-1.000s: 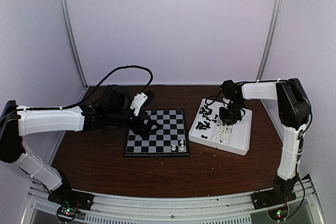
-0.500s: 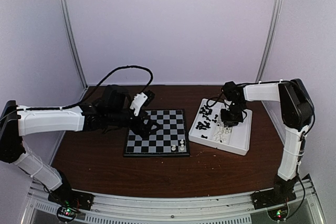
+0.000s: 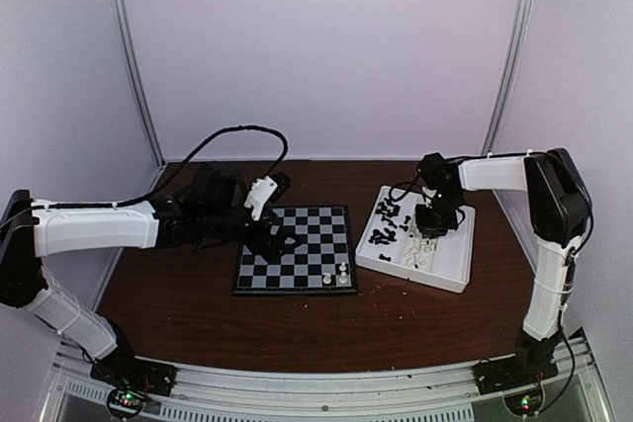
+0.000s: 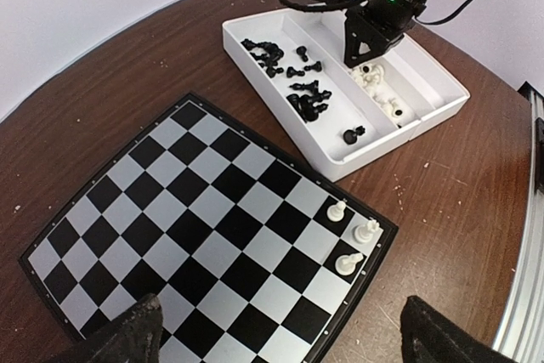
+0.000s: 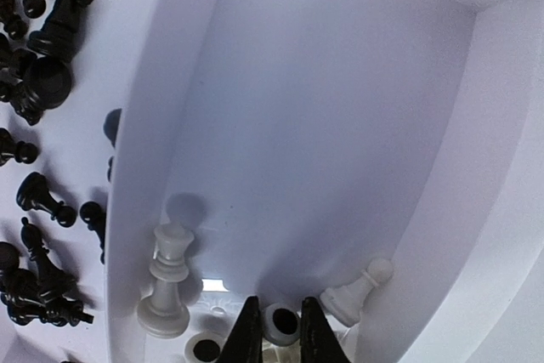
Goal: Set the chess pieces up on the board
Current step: Pick up the chess piece from the storage box, then place the chess piece on the chessboard.
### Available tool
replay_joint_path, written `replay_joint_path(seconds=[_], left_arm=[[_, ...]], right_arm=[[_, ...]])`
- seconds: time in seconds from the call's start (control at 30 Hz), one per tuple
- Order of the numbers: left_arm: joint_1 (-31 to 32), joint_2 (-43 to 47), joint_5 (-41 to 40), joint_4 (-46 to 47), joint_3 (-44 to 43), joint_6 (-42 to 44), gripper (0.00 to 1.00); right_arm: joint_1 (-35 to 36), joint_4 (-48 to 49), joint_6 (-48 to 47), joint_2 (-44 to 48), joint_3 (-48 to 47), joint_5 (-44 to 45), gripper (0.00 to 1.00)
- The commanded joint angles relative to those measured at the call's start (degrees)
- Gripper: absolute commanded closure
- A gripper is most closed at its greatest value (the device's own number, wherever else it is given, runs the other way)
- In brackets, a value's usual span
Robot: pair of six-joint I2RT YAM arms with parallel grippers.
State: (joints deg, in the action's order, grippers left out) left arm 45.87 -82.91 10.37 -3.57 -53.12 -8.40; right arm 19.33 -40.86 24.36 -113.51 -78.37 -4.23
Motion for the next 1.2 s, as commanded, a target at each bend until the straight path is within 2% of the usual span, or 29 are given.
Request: replay_joint_path(seconds=[0.0, 0.23, 0.43, 0.63, 0.97, 1.17], left_arm=[[0.3, 1.1, -0.1, 1.4, 0.2, 0.6, 0.02], [0.2, -0.1, 0.8, 2.6, -0.5, -0.3, 0.03], [0.3, -2.3, 2.6, 6.4, -1.2, -4.1, 0.03], [2.3, -7.2, -1.9, 13.6, -2.0, -12.5, 0.04], [8.5, -18.5, -12.1, 18.7, -10.0, -14.2, 0.12], [8.6, -20.8, -11.6, 22.9, -10.0, -14.5, 0.19]], right_arm=[[0.4, -1.0, -1.8, 2.3, -0.4, 1.8, 1.0], [0.8, -2.3, -5.5, 6.0, -0.4, 6.0, 1.0], [1.9, -1.9, -5.3, 8.9, 0.0, 4.3, 1.0], [5.7, 0.0, -0.8, 11.8, 0.0, -3.5, 1.0], [12.2, 13.1, 12.5, 18.5, 7.0, -16.2, 1.0], [15.4, 20.1, 18.6, 19.2, 10.3, -20.8, 1.0]])
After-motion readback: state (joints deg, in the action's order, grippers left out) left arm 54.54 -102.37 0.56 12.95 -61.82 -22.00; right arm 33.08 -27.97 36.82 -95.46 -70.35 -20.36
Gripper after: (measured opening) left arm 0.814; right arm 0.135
